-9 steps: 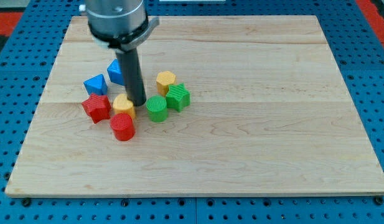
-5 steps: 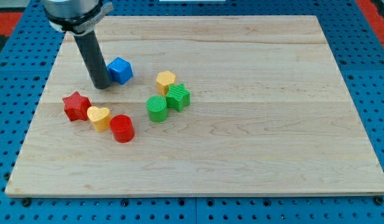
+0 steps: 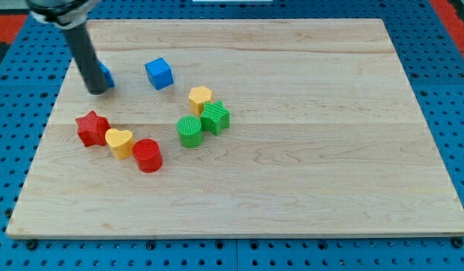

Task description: Move the blue triangle towards the top left

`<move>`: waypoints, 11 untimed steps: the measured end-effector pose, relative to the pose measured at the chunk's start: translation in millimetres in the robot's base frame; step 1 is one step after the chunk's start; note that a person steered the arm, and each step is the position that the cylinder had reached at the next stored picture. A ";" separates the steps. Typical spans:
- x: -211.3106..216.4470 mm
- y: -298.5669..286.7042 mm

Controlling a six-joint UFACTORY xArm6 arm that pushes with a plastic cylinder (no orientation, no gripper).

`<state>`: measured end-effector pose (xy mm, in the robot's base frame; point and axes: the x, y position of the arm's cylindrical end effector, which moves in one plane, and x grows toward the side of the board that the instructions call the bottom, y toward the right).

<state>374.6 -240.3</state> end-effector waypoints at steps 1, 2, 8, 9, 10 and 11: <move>-16.7 -22.7; -33.8 -6.7; -91.1 49.3; -95.8 24.8; -93.9 -12.7; -99.9 -25.9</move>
<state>274.7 -266.2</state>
